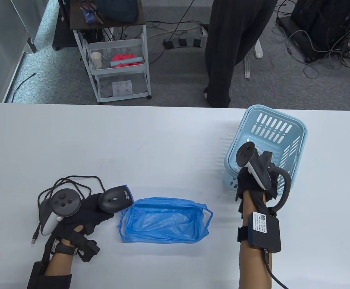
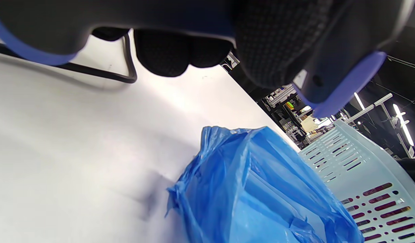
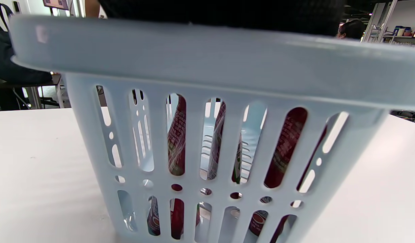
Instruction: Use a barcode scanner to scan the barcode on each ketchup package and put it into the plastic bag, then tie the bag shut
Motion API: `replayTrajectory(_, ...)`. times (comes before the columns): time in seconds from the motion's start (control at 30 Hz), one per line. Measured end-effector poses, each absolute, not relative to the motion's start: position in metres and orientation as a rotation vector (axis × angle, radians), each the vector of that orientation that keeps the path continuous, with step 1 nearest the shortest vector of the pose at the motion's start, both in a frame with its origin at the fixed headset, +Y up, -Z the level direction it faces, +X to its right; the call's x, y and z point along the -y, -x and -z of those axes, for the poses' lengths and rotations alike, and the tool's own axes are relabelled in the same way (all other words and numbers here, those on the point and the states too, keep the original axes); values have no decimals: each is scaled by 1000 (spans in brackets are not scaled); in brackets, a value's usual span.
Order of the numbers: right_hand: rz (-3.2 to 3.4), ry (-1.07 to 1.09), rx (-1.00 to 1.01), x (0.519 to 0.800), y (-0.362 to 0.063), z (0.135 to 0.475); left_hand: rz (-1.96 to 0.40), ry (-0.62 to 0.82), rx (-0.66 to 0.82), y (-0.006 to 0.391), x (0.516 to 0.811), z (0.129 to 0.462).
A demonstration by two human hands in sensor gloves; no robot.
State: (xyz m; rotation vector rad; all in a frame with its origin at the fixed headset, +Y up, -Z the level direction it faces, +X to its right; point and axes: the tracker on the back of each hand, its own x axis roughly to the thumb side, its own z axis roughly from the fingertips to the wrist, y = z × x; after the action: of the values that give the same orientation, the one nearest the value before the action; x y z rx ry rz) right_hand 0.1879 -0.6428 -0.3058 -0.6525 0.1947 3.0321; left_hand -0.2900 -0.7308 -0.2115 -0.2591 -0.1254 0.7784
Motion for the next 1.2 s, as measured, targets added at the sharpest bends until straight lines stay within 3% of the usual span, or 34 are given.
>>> replayTrajectory(0.67,-2892,698,-263,650,-200,317,-776,259,125,290,732,212)
replayTrajectory(1.2,-2896,684,-109,649,-204,311,-785,257,125,291,733,212)
